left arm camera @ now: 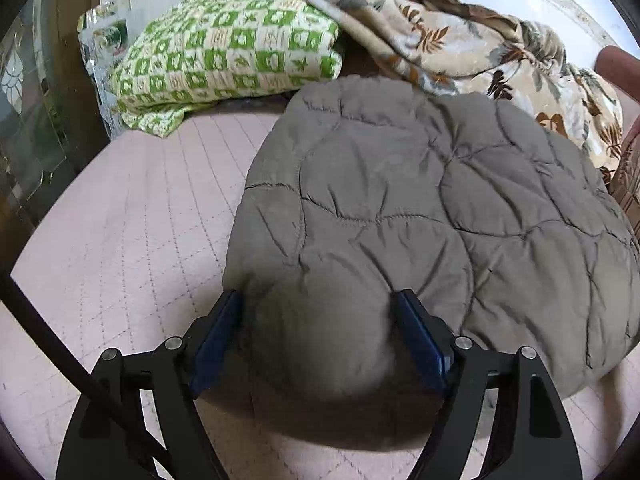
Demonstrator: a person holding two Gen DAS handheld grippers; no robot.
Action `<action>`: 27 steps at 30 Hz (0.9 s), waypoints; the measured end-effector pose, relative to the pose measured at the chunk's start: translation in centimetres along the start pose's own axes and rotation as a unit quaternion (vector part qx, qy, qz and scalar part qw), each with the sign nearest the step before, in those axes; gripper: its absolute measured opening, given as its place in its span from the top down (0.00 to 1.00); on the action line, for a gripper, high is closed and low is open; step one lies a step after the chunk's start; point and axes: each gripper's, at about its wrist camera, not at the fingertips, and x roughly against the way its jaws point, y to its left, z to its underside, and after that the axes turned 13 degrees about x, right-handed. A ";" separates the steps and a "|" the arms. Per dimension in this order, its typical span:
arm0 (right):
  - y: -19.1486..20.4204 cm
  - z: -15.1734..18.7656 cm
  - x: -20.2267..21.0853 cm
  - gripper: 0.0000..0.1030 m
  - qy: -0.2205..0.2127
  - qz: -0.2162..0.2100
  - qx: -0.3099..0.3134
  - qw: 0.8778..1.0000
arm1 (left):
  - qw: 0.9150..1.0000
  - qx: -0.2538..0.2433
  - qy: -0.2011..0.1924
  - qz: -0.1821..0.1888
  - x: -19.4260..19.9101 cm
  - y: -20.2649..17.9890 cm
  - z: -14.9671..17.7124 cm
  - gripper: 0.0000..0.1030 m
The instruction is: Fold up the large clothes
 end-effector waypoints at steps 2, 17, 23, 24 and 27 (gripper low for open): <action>0.4 0.2 -0.7 0.22 0.006 0.006 0.011 1.000 | 1.000 0.008 0.009 0.003 -0.5 0.3 -0.1 0.20; 0.1 0.7 -2.4 0.20 0.031 0.003 0.014 0.999 | 1.000 0.004 0.016 -0.010 -1.2 0.1 0.0 0.17; 0.3 0.5 -2.3 0.20 0.032 0.005 0.017 0.999 | 1.000 -0.006 0.008 -0.020 -1.1 -0.1 0.1 0.17; 0.3 0.6 -2.3 0.20 0.032 0.005 0.017 0.999 | 1.000 -0.009 0.005 -0.022 -1.0 -0.2 0.1 0.17; 0.3 0.6 -2.4 0.20 0.033 0.006 0.017 0.999 | 0.999 -0.017 -0.001 -0.029 -0.9 -0.5 0.3 0.17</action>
